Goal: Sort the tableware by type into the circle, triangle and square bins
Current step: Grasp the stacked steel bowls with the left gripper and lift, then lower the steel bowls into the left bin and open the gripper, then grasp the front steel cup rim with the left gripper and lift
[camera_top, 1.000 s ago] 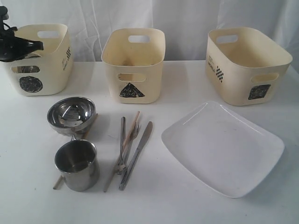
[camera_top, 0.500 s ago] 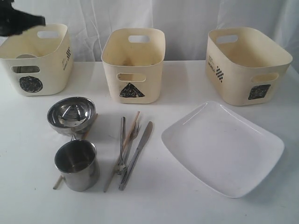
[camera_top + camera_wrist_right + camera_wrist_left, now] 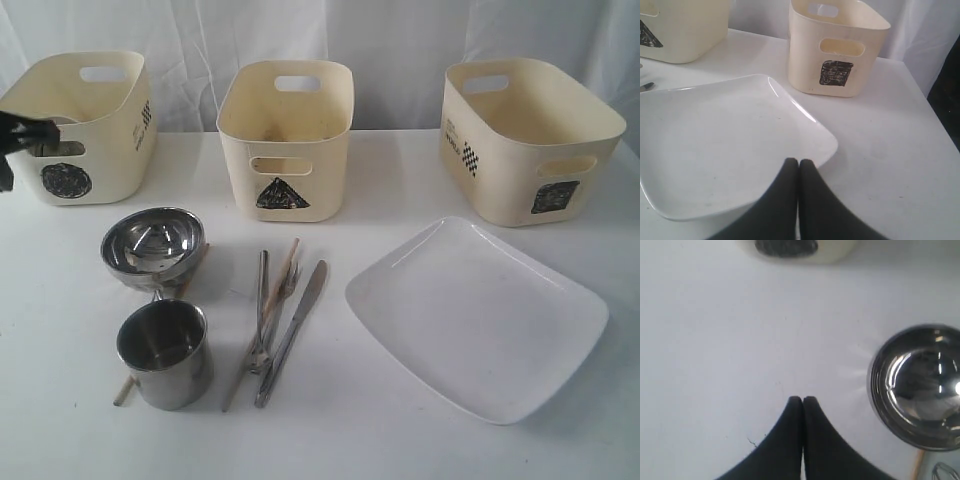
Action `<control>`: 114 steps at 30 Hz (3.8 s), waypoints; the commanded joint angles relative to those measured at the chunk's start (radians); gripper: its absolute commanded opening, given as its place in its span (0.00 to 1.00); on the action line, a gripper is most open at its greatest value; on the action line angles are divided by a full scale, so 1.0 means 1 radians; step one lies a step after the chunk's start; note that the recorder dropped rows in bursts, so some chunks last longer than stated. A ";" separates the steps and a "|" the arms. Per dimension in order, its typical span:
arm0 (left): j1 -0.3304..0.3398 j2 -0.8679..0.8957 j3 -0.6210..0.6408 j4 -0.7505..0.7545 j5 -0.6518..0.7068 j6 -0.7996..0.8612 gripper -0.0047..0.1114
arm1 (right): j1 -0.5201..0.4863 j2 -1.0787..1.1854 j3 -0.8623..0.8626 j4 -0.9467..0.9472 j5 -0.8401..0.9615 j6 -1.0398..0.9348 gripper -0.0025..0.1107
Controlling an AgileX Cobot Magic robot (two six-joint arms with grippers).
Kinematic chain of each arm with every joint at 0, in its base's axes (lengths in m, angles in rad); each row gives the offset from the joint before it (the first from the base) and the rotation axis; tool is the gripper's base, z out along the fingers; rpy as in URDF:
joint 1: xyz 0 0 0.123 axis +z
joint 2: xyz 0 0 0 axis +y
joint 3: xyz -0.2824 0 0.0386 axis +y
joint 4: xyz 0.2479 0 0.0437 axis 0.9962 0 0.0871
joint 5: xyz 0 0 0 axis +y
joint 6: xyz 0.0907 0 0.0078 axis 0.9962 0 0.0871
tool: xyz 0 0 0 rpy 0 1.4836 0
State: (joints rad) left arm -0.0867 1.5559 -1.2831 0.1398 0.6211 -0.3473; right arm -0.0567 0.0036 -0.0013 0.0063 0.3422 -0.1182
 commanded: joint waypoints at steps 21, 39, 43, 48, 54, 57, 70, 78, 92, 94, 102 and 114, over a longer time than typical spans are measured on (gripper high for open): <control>-0.005 0.327 0.116 -0.440 -0.318 0.243 0.55 | 0.006 -0.004 0.001 0.001 -0.005 -0.001 0.02; -0.005 0.240 0.116 -0.433 -0.373 0.384 0.04 | 0.006 -0.004 0.001 0.001 -0.005 -0.001 0.02; -0.003 0.075 0.095 -0.419 -0.371 0.478 0.04 | 0.006 -0.004 0.001 0.001 -0.005 -0.001 0.02; -0.003 -0.052 0.037 -0.417 -0.578 0.766 0.04 | 0.006 -0.004 0.001 0.001 -0.005 -0.001 0.02; 0.005 0.047 0.030 -0.428 -1.212 0.743 0.04 | 0.006 -0.004 0.001 0.001 -0.005 -0.001 0.02; 0.005 0.181 -0.004 -0.419 -1.480 0.690 0.04 | 0.006 -0.004 0.001 0.001 -0.005 -0.001 0.02; 0.081 0.618 -0.464 -0.358 -1.022 0.742 0.04 | 0.006 -0.004 0.001 0.001 -0.005 -0.001 0.02; 0.076 0.639 -0.464 -0.340 -0.784 0.713 0.51 | 0.006 -0.004 0.001 0.001 -0.005 -0.001 0.02; 0.075 0.362 -0.464 -0.340 -0.760 0.713 0.53 | 0.006 -0.004 0.001 0.001 -0.005 -0.001 0.02; 0.075 0.283 -0.464 -0.345 -0.589 0.689 0.53 | 0.006 -0.004 0.001 0.001 -0.005 -0.001 0.02; 0.075 0.149 -0.449 -0.439 0.372 0.587 0.48 | 0.006 -0.004 0.001 0.001 -0.005 -0.001 0.02; -0.085 0.178 -0.047 -0.587 0.374 0.614 0.48 | 0.006 -0.004 0.001 0.001 -0.005 -0.001 0.02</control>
State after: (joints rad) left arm -0.1130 1.7395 -1.4064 -0.4220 1.0713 0.2652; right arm -0.0567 0.0036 -0.0013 0.0063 0.3422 -0.1182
